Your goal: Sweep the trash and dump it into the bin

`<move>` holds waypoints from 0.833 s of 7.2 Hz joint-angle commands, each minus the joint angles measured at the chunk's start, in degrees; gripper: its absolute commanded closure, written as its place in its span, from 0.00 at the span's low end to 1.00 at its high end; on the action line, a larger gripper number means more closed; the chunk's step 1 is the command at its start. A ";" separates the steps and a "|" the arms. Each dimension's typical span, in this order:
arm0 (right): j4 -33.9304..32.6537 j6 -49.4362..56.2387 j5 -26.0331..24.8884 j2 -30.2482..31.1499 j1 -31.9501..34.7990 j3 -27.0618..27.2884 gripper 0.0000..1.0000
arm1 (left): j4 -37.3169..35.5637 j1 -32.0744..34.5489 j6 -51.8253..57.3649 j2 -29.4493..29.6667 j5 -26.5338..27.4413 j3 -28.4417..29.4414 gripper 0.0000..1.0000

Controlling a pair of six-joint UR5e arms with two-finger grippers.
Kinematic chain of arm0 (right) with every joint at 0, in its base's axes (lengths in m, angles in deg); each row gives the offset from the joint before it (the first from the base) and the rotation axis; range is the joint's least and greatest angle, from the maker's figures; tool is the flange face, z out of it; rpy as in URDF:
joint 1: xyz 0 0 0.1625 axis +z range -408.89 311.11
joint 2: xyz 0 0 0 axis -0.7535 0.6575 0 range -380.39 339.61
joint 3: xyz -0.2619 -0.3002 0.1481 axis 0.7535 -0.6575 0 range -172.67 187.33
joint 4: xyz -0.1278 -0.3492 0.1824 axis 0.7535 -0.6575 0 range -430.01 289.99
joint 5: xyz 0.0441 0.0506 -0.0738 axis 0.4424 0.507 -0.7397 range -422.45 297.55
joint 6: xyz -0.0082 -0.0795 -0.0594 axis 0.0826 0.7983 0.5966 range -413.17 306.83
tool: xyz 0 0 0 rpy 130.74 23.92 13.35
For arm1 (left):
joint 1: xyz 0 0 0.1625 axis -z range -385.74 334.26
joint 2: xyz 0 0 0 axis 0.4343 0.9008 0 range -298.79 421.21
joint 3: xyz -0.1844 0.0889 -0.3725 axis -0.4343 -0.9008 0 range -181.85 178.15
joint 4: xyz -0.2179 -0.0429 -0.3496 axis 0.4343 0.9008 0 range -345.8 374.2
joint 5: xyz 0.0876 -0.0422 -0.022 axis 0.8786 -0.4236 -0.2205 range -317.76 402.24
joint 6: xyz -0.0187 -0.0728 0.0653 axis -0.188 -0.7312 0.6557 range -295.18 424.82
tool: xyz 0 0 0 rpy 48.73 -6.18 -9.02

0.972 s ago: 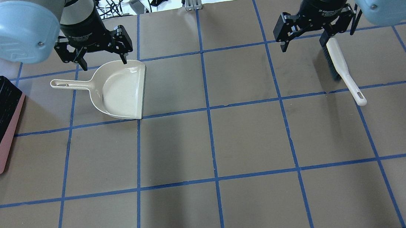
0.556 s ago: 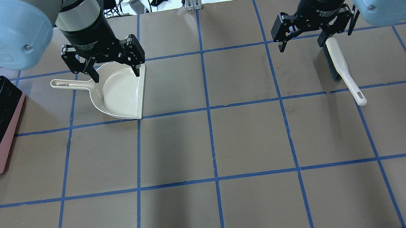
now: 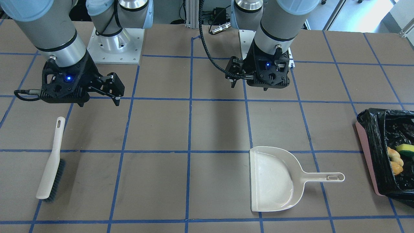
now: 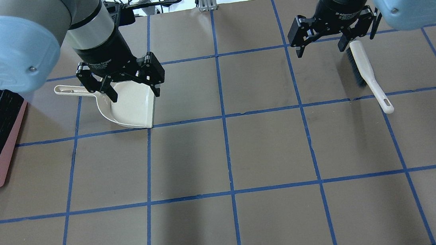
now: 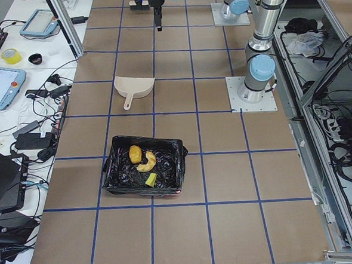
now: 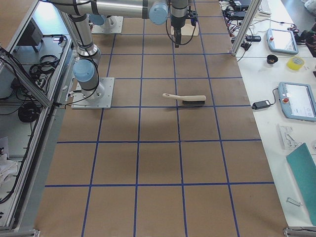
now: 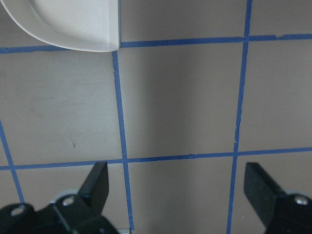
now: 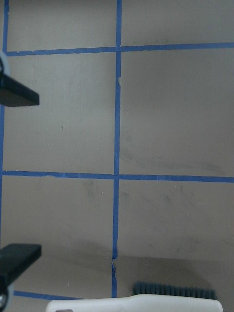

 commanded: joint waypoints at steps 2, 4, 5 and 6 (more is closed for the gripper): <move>0.00 0.00 0.03 -0.06 -0.08 0.10 0.00 | -0.12 0.30 0.16 -0.78 0.51 -0.66 0.00; 0.00 0.00 0.03 -0.06 0.01 0.10 0.00 | -0.20 0.30 -0.28 0.10 0.60 -0.75 0.00; 0.00 0.00 0.03 -0.06 0.01 0.10 0.00 | -0.55 0.30 -0.37 0.19 0.51 -0.66 0.00; 0.00 0.00 0.11 -0.06 0.01 0.10 0.00 | -0.38 0.21 -0.11 -0.16 0.60 -0.92 0.00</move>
